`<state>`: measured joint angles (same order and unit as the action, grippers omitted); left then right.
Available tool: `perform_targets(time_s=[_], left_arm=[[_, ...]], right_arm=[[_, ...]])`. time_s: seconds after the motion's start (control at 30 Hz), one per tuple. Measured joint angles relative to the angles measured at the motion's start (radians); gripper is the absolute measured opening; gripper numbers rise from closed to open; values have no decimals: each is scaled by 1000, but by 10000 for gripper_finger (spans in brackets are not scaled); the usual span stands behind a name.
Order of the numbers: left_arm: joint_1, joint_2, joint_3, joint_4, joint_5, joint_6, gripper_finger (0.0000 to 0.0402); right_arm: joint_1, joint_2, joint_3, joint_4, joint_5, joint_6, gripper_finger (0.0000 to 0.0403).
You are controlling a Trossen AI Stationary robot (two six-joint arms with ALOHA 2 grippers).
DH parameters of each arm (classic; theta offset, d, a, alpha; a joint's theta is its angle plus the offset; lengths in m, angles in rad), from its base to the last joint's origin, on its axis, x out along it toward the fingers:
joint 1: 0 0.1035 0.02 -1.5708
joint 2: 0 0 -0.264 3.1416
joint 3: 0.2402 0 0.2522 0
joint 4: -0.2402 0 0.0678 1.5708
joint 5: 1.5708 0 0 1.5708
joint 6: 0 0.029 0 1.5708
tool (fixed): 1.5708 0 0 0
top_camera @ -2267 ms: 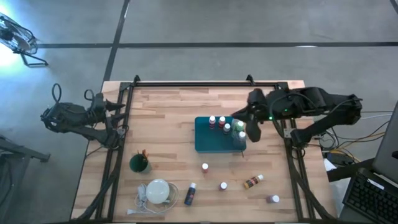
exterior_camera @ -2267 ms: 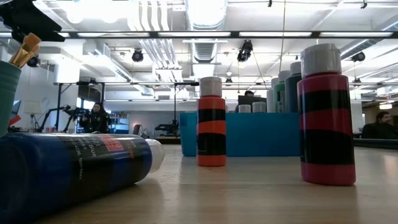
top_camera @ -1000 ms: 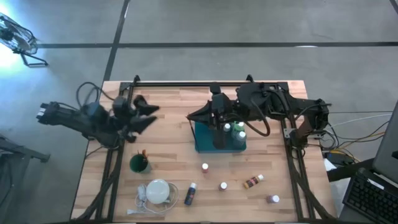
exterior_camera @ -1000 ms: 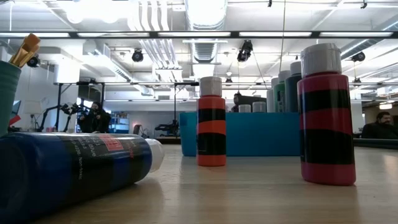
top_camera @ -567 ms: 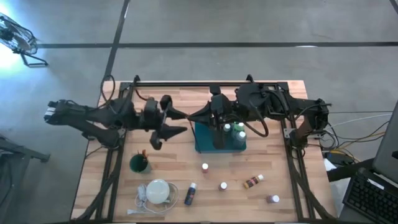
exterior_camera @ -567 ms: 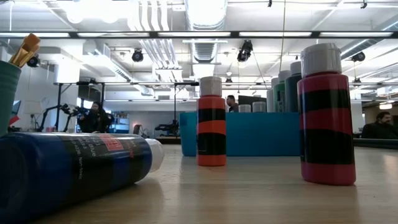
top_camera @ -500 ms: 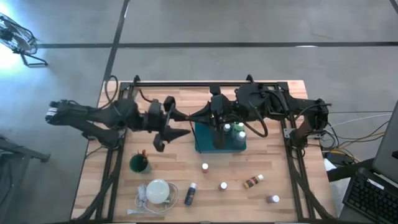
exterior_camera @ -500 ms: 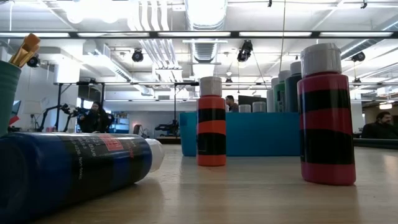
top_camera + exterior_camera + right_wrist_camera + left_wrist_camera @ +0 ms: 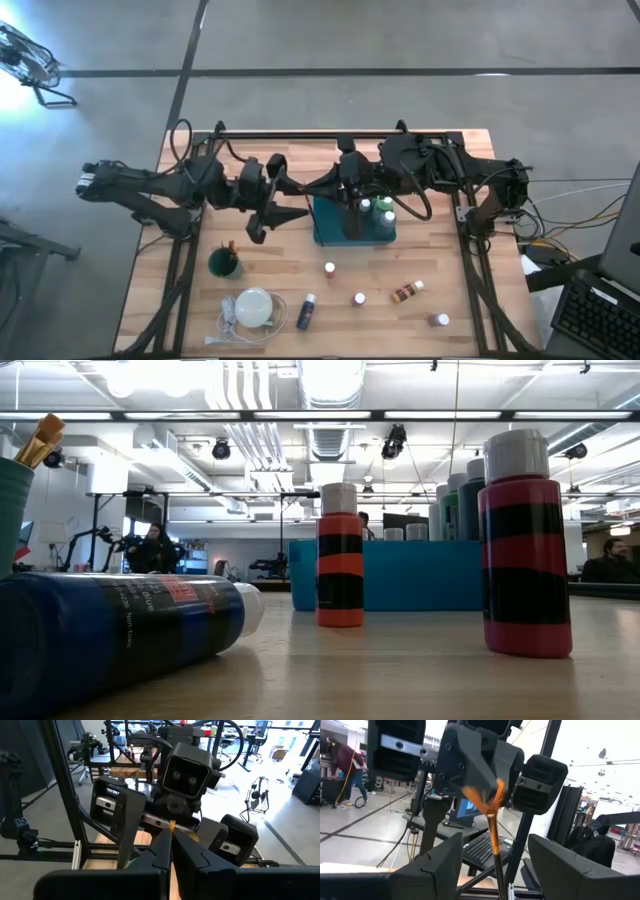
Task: Pick & Place Paint Supplies
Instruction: Put the gold paintbrush into the green cup
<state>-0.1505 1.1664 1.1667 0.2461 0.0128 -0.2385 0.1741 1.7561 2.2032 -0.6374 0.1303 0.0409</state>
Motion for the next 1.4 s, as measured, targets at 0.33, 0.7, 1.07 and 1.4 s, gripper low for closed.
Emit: perform_targets(time_s=[0.33,0.7,1.07,1.4], left_arm=[[12,24,0,24,5,-27,198],[15,24,0,42,7,-20,28],[19,23,0,41,8,-18,15],[25,-55,0,-96,-30,16,15]], right_arm=[[0,0,0,0,0,0,8],[-1,-1,0,-1,2,0,8],[-1,-5,0,-4,2,55,9],[-1,-102,-1,-183,38,118,93]])
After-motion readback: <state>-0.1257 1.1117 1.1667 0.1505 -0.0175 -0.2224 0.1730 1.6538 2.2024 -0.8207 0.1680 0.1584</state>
